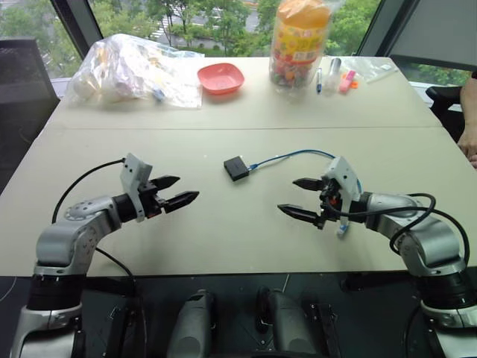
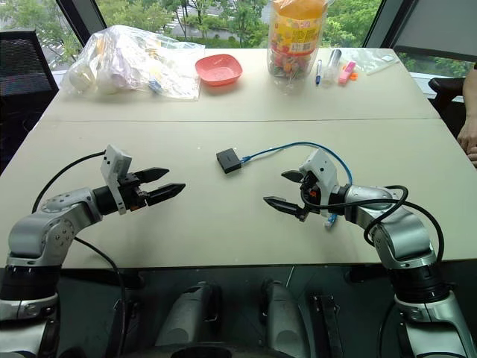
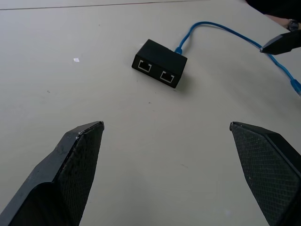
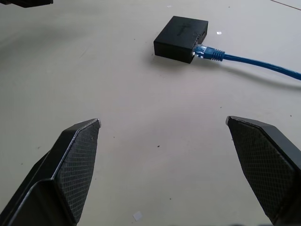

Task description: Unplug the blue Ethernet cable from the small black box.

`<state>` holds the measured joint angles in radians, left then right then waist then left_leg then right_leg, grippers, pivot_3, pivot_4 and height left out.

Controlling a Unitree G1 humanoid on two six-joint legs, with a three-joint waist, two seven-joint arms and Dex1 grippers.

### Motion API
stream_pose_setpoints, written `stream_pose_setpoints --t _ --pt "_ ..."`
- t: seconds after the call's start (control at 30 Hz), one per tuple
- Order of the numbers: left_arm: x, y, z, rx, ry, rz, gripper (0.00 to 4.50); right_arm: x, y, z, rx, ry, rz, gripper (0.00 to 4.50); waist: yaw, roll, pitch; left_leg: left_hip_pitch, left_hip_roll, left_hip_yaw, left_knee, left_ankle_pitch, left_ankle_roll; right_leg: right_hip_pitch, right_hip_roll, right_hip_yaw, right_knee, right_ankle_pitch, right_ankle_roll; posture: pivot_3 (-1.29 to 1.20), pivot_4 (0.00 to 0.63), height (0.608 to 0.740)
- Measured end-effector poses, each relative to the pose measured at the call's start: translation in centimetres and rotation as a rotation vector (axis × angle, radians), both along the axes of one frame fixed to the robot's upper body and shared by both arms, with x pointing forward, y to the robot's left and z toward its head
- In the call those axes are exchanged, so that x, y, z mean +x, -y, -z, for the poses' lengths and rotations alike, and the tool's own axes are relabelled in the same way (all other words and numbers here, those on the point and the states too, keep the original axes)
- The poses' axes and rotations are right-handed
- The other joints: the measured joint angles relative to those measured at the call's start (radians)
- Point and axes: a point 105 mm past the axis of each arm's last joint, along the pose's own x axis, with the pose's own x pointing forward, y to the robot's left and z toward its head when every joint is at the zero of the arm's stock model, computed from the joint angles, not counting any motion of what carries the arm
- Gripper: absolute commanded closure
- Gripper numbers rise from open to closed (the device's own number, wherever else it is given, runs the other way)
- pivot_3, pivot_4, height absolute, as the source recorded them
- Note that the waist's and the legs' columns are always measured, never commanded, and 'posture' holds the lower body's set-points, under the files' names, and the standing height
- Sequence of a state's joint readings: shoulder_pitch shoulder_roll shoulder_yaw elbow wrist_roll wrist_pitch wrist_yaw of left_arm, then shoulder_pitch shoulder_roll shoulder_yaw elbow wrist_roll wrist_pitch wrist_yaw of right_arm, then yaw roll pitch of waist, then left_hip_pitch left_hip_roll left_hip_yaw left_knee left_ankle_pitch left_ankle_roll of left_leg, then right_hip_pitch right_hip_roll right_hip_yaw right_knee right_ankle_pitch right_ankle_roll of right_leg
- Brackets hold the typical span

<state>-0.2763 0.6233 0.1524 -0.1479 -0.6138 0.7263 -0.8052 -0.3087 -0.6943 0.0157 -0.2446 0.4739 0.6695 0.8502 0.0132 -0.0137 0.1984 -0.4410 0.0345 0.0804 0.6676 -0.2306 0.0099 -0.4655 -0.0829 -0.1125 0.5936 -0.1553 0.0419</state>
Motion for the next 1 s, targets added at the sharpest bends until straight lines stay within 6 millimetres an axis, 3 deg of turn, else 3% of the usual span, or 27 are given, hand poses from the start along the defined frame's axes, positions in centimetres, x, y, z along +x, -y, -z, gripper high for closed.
stream_pose_setpoints --t 0.43,0.57,0.73,0.83,1.0 --pt "0.4 -0.3 0.1 0.016 0.008 -0.011 0.04 1.1 0.3 0.3 -0.023 0.032 0.023 0.00 0.000 0.000 0.000 0.000 0.000 0.000 0.000 0.000 0.000 0.000 0.000 0.000 0.000 0.000 0.000 0.00 0.150 0.740" --pt "1.3 -0.5 -0.2 0.080 0.019 0.042 0.04 3.6 -0.1 0.0 0.000 0.076 0.067 0.00 -0.001 0.000 0.000 0.000 -0.001 0.001 0.001 0.000 -0.001 0.000 0.001 0.000 0.000 0.001 -0.001 0.00 0.150 0.740" --pt "2.7 -1.8 -2.4 0.166 0.049 0.152 0.04 9.0 -1.8 -0.8 -0.075 0.131 0.011 0.00 -0.013 0.000 0.000 0.000 -0.002 0.001 0.000 0.001 -0.001 -0.001 0.002 0.000 0.001 0.002 -0.002 0.00 0.150 0.740" --pt "2.8 -1.9 -2.1 0.193 0.038 0.188 0.04 11.5 -2.8 -0.6 -0.134 0.130 -0.004 0.00 -0.025 0.000 0.000 -0.001 -0.002 0.003 -0.002 0.001 -0.001 -0.002 0.002 0.000 0.002 0.004 0.001 0.00 0.150 0.740" --pt "2.6 -1.8 -1.9 0.186 0.058 0.166 0.04 12.4 -5.2 1.6 -0.248 0.116 -0.086 0.00 -0.031 0.000 0.000 -0.001 -0.002 0.004 -0.002 0.001 -0.001 -0.002 0.002 0.001 0.003 0.004 0.002 0.00 0.150 0.740"
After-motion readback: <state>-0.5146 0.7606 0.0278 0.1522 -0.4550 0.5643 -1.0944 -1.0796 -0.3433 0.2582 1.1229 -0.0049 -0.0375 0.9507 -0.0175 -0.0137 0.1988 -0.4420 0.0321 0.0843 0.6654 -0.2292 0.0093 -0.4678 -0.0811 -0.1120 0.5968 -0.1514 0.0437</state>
